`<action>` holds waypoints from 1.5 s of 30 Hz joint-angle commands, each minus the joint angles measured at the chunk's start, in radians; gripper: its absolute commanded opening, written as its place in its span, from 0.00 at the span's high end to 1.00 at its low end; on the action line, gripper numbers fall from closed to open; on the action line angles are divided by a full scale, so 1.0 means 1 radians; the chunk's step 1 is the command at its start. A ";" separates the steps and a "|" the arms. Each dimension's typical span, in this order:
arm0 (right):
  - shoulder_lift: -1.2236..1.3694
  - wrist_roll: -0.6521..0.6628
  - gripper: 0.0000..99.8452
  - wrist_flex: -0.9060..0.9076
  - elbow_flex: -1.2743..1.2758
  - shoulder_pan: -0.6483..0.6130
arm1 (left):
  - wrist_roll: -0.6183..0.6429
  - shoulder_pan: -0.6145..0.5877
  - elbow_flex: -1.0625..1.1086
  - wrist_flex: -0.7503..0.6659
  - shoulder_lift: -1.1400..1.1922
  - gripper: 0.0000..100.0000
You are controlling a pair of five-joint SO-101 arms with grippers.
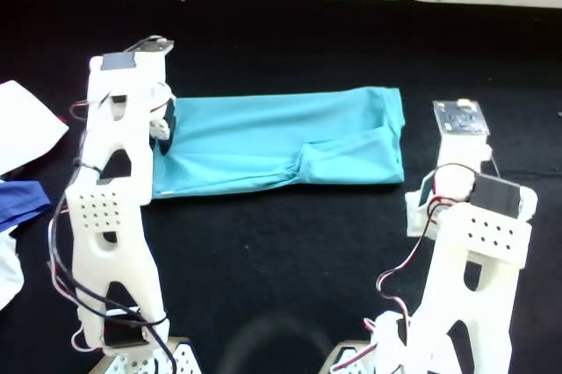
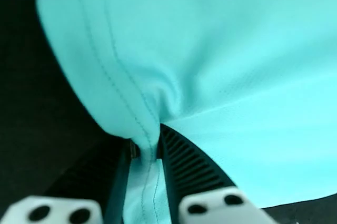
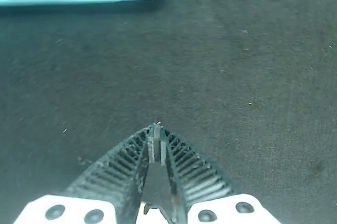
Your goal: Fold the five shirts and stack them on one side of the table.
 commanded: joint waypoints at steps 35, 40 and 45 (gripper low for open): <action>-0.025 0.002 0.99 -0.846 0.802 0.248 | 0.068 0.484 -0.119 0.262 -0.387 0.99; -0.025 0.002 0.99 -0.846 0.802 0.248 | 0.068 0.610 -0.119 0.137 -0.389 0.99; -0.025 0.002 0.99 -0.846 0.802 0.248 | 0.069 0.668 -0.113 -0.017 -0.387 0.99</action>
